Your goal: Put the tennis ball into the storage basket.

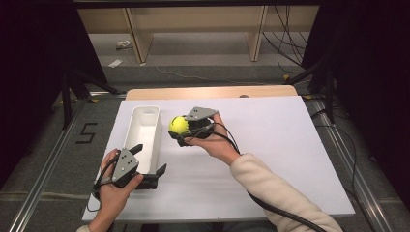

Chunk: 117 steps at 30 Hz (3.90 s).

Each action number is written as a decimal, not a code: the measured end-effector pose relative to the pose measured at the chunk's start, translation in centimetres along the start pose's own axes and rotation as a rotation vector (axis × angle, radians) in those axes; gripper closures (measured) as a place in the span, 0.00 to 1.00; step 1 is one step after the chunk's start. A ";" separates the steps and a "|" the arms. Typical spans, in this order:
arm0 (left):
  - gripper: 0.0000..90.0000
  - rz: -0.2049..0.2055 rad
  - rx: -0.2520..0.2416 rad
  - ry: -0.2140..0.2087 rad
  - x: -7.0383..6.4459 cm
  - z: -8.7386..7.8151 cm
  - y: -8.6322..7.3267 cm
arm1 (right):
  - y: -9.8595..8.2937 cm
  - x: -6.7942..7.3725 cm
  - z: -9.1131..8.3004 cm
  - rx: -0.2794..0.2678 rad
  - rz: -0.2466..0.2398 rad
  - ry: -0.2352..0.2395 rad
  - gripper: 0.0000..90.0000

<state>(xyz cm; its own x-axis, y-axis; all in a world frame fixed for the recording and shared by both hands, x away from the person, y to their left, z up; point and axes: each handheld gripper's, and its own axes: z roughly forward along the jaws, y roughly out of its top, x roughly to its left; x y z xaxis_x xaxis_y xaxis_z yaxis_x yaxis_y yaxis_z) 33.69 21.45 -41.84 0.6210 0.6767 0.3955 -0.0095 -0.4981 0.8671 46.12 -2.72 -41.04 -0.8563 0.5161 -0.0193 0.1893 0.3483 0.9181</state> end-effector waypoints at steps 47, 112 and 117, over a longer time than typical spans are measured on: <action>0.00 0.001 0.000 -0.001 0.0 0.0 0.0 | 2.0 0.6 1.5 -0.002 -0.029 0.013 0.29; 0.00 -0.331 -0.008 -0.011 -2.3 0.0 -0.3 | 3.9 1.7 3.3 -0.001 -0.054 0.032 0.29; 0.00 -0.330 -0.008 -0.011 -2.3 0.0 -0.3 | 4.1 1.8 3.5 -0.003 -0.056 0.033 0.29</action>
<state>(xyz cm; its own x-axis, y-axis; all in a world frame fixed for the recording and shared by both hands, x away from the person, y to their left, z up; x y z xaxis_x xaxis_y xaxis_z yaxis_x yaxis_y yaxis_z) 32.23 20.04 -42.99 0.6001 0.7949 0.0891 0.1876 -0.2482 0.9504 47.05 2.34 -38.66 -0.8812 0.4693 -0.0579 0.1386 0.3734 0.9172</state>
